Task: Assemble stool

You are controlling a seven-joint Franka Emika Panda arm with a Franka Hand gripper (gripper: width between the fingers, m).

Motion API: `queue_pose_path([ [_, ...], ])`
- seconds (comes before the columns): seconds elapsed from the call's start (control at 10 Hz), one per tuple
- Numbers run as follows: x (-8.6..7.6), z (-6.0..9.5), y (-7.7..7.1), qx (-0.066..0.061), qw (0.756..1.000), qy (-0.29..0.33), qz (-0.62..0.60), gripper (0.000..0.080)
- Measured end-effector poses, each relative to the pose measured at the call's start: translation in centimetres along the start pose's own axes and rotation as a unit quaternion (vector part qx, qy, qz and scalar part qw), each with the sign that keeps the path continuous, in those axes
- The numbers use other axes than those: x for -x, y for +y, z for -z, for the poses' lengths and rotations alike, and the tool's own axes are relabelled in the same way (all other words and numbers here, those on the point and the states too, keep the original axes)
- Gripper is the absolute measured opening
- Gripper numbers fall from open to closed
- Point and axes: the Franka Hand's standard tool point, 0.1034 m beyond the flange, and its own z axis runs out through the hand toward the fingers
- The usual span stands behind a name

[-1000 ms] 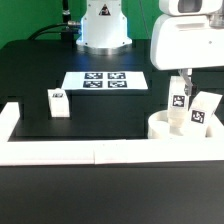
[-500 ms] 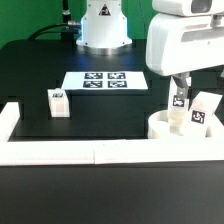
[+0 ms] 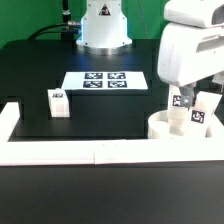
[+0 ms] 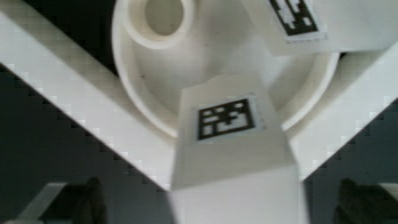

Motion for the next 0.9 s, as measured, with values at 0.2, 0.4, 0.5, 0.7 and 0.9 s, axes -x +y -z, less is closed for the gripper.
queue_pose_path([
  [0.2,-0.2,-0.1,-0.2,0.000,1.000,0.001,-0.016,0.0649],
  [0.4,-0.1,-0.1,-0.1,0.000,0.999,0.000,-0.036,0.0519],
  [0.5,-0.1,-0.1,-0.1,0.000,0.999,0.000,-0.053,0.0379],
  [0.7,0.2,-0.2,0.2,0.001,0.992,-0.002,-0.125,0.0337],
  [0.9,0.5,-0.3,0.6,0.003,0.981,-0.003,-0.193,0.0337],
])
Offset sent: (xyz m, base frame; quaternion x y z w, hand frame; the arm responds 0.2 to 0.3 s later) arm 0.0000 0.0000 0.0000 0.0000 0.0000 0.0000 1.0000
